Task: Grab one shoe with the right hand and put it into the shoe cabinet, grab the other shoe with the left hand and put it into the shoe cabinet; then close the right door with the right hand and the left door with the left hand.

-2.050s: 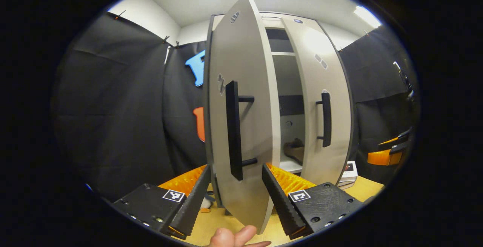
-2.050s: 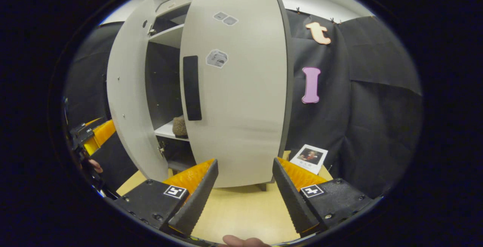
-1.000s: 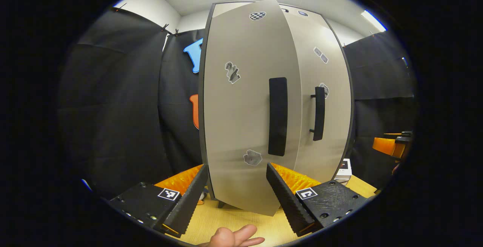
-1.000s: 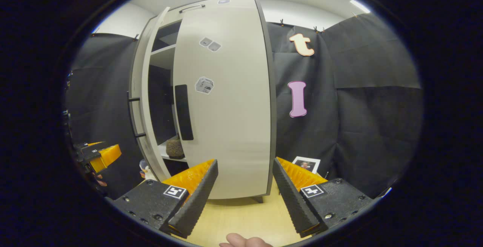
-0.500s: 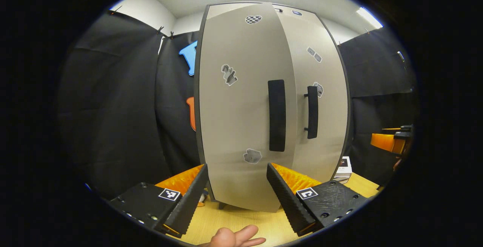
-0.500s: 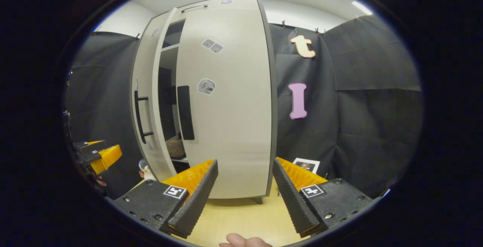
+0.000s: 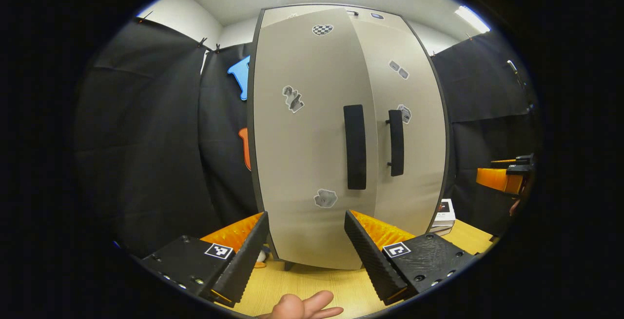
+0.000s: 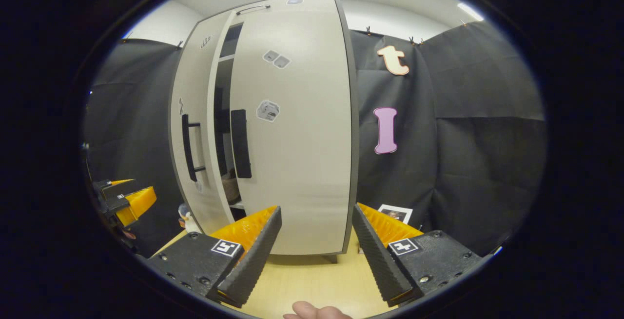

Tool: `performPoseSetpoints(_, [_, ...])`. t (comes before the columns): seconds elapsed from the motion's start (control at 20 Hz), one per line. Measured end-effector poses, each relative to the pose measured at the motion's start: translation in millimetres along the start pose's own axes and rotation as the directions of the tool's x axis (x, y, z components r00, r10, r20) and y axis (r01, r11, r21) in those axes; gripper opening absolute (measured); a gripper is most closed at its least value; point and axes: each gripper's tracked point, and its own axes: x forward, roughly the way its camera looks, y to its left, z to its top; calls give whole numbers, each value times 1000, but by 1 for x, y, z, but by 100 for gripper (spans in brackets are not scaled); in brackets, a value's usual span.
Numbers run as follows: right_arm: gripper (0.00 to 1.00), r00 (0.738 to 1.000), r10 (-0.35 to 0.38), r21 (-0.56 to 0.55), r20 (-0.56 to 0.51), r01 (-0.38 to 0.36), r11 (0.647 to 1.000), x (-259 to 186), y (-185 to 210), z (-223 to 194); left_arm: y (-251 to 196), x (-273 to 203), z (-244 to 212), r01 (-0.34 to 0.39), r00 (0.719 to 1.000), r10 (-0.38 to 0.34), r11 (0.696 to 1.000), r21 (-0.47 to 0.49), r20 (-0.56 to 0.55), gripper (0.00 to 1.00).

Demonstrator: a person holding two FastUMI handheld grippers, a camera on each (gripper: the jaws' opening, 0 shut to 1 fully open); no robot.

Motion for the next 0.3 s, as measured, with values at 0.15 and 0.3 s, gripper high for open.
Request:
performPoseSetpoints(0.15, [95, 1000, 1, -6, 2, -1, 1000, 0, 0, 0, -3, -3, 2, 2, 1000, -2, 1000, 8, 8, 95])
performPoseSetpoints(0.3, [92, 1000, 2, -9, 2, -2, 1000, 1, 1, -1, -1, -4, 2, -1, 1000, 1, 1000, -2, 6, 95])
